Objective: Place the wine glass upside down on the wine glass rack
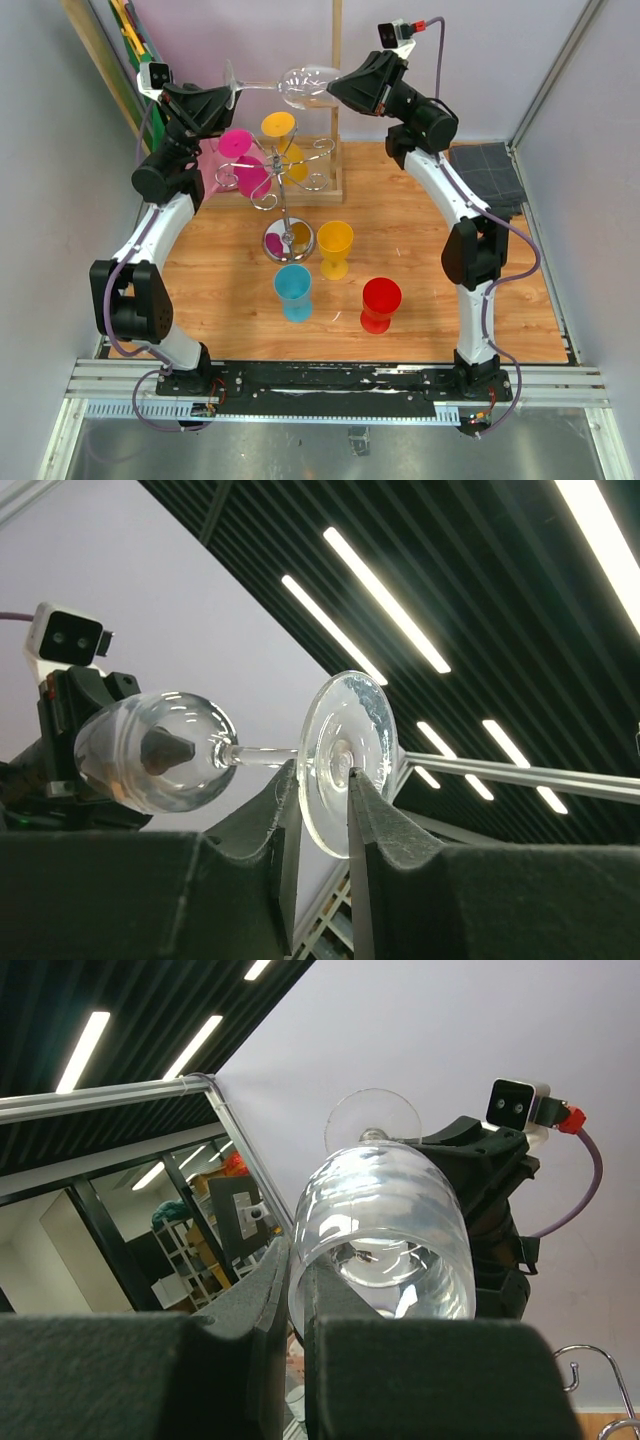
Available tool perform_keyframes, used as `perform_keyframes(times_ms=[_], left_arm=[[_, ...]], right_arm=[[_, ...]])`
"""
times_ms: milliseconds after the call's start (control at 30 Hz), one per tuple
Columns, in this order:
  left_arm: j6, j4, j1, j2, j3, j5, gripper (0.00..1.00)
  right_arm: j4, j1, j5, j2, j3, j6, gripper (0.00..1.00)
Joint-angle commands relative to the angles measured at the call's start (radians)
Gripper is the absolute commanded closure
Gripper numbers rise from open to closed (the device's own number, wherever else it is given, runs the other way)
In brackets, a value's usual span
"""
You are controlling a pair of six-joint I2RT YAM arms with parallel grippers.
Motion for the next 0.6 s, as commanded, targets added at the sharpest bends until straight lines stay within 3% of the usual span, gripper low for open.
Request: perform_keyframes(times_ms=[0, 33, 200, 333, 367, 400, 500, 567], left_arm=[[-0.234, 0.217, -0.004, -0.031, -0.003, 0.009, 0.86], [-0.234, 0.218, -0.004, -0.031, -0.004, 0.009, 0.91], [-0.233, 0.215, -0.004, -0.026, 0.004, 0.012, 0.99], [-0.228, 0.213, -0.004, -0.022, 0.022, 0.017, 1.00], [-0.227, 0.213, -0.004, -0.022, 0.024, 0.017, 1.00], [-0.226, 0.216, -0.004, -0.022, 0.029, 0.017, 1.00], [-0.225, 0.218, -0.004, -0.022, 0.043, 0.022, 1.00], [-0.223, 0.218, -0.003, -0.024, 0.052, 0.022, 1.00]], right_arm=[[0.048, -0.012, 0.007, 0.006, 0.058, 0.014, 0.99], [0.051, -0.012, 0.009, 0.008, 0.058, 0.016, 0.99], [0.058, -0.013, 0.003, 0.011, 0.065, 0.023, 0.98], [0.065, -0.013, -0.002, 0.015, 0.069, 0.026, 0.92], [0.066, -0.013, -0.001, 0.015, 0.068, 0.026, 0.89], [0.066, -0.015, 0.000, 0.017, 0.068, 0.027, 0.78], [0.067, -0.020, 0.003, 0.017, 0.062, 0.025, 0.73], [0.067, -0.022, 0.008, 0.014, 0.050, 0.018, 0.62]])
